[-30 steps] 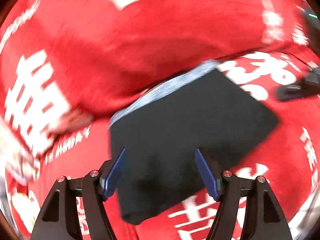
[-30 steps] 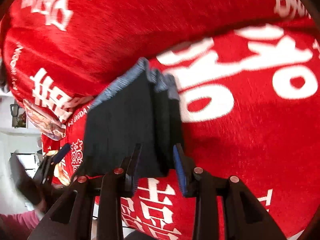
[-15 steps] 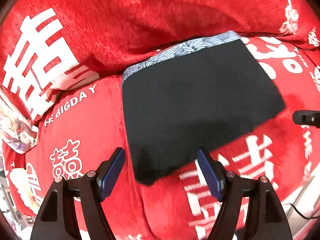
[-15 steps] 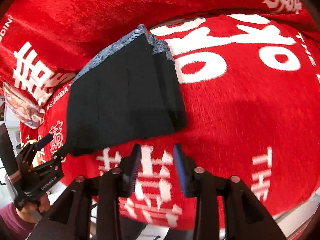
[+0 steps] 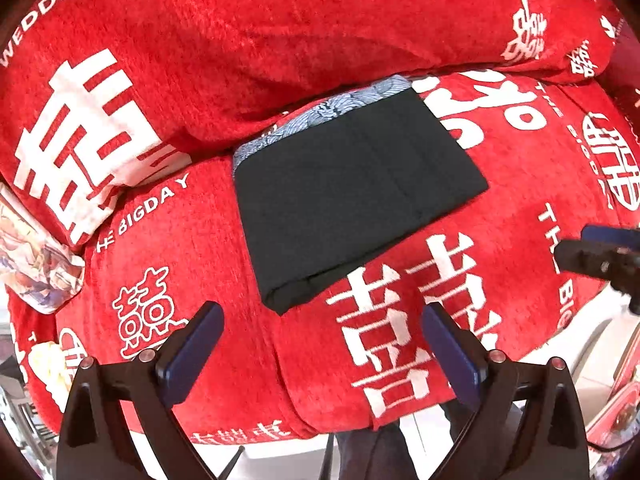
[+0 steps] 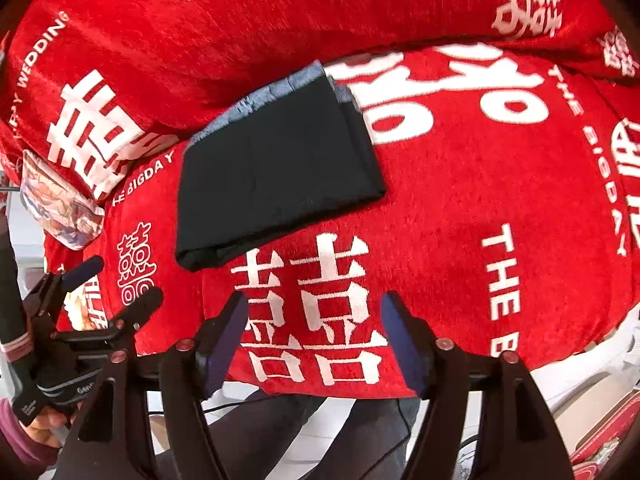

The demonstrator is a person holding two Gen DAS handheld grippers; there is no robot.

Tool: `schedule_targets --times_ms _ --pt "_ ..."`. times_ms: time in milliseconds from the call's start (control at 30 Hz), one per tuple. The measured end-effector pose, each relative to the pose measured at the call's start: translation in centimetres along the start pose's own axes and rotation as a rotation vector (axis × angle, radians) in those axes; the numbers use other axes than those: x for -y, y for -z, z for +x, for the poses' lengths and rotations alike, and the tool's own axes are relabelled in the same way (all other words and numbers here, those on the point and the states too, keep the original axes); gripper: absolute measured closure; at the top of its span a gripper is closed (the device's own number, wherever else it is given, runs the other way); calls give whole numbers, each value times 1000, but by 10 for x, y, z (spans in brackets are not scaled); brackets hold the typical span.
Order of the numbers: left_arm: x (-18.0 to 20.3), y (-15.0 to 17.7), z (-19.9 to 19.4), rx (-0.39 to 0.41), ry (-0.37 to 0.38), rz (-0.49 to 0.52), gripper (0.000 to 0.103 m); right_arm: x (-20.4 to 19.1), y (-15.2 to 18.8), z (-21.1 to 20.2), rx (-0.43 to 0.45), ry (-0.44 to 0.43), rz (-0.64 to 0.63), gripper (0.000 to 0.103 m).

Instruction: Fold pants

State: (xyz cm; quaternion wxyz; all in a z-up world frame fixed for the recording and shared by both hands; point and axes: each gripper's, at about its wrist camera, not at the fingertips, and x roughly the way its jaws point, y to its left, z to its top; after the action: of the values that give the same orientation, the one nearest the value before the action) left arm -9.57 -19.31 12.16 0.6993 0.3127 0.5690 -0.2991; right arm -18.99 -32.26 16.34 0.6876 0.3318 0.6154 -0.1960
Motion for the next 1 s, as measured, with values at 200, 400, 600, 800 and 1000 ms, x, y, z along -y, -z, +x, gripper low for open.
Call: schedule_targets --times_ms 200,400,600,800,1000 --pt "1 6 -15 -15 7 23 4 -3 -2 -30 44 55 -8 21" --pt "-3 4 -23 -39 37 -5 4 -6 7 -52 124 129 -23 0" --pt "-1 -4 -26 -41 27 -13 4 -9 15 -48 58 148 -39 0" --pt "6 -6 -24 -52 41 9 4 -1 28 -46 22 165 18 0" --pt "10 -8 -22 -60 52 28 4 10 37 -49 26 169 81 0"
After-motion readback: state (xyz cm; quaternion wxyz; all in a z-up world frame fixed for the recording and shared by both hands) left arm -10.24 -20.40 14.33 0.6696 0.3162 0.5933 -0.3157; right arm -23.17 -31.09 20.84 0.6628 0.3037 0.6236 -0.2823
